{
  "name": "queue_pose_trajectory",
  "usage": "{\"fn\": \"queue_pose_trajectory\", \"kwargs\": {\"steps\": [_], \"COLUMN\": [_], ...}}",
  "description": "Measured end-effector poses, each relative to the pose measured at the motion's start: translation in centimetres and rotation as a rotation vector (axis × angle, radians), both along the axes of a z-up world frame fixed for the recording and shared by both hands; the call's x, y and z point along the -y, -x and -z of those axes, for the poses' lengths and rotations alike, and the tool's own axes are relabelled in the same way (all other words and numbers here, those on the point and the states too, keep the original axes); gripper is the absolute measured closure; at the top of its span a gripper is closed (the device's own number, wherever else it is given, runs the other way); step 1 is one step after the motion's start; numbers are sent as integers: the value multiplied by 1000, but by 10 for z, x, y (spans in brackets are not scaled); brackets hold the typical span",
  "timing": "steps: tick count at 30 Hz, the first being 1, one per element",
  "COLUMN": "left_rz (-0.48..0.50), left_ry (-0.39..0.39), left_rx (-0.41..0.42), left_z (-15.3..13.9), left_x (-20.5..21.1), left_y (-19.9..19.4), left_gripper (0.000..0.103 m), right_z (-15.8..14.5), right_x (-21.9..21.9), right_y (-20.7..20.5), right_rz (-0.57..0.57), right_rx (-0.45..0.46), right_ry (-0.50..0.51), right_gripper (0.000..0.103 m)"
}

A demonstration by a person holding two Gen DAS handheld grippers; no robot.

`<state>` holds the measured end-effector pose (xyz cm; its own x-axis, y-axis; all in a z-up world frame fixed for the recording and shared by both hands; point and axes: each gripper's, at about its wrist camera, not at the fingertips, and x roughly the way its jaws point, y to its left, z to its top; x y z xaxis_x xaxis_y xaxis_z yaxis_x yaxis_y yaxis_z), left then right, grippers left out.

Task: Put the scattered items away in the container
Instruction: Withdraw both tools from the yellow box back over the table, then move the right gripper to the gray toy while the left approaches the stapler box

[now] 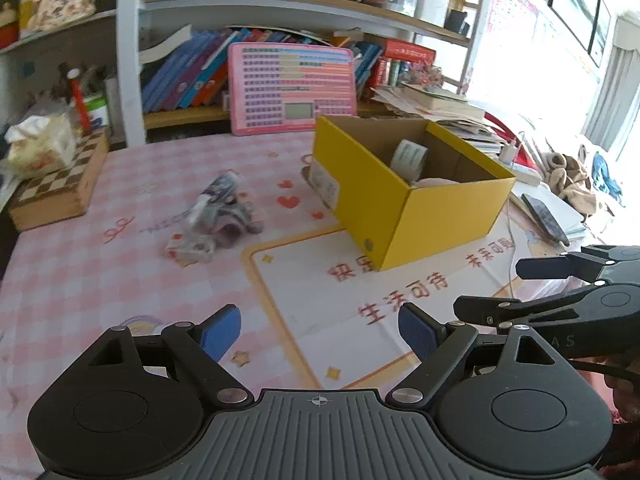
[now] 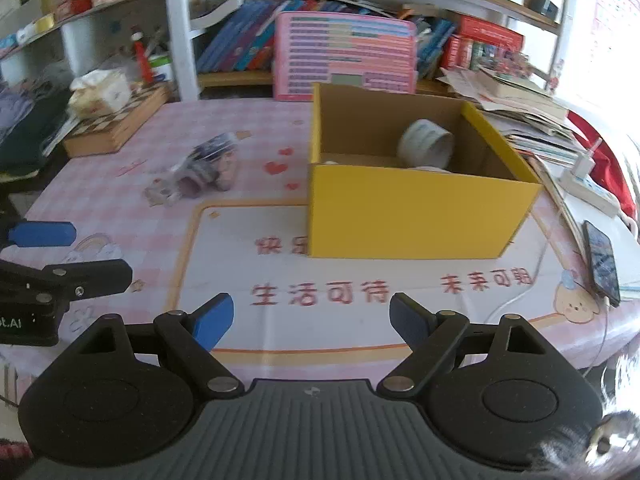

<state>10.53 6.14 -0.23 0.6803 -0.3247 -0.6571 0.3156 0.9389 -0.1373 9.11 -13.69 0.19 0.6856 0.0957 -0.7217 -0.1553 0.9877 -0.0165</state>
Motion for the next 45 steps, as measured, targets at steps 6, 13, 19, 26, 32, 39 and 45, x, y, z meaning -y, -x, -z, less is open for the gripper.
{"fn": "queue_pose_trajectory", "kwargs": {"steps": [6,13,19,26,32,39,45], "left_rz": [-33,-67,-108,-133,-140,-130,-102], "left_ry": [6,2,2,-33,-60,-72,-132], "left_rx": [-6,-11,-16,-5,-7,-36,-54], "left_z": [-1,1,5,11,17,30,49], "left_x": [-25,-45,-59,-67,-71,-69,-64], "left_y": [9,11,5,-19,-56,-98,-136], "left_gripper": [15,15,15,15,15,15,15], "right_z": [-4,-5,-3,4,10,13,25], "right_x": [-28,-52,-70,-86,-96,-104,-121], "right_y": [1,-2,-16,-44,-85,-133,-178], "right_rz": [-53,-101,-142,-176,-188,-198,-248], "right_rx": [-4,-3,-3,8,25,17,-26], "right_ry": [9,12,20,35,56,45,25], "right_gripper": [18,18,18,20,24,25,31]}}
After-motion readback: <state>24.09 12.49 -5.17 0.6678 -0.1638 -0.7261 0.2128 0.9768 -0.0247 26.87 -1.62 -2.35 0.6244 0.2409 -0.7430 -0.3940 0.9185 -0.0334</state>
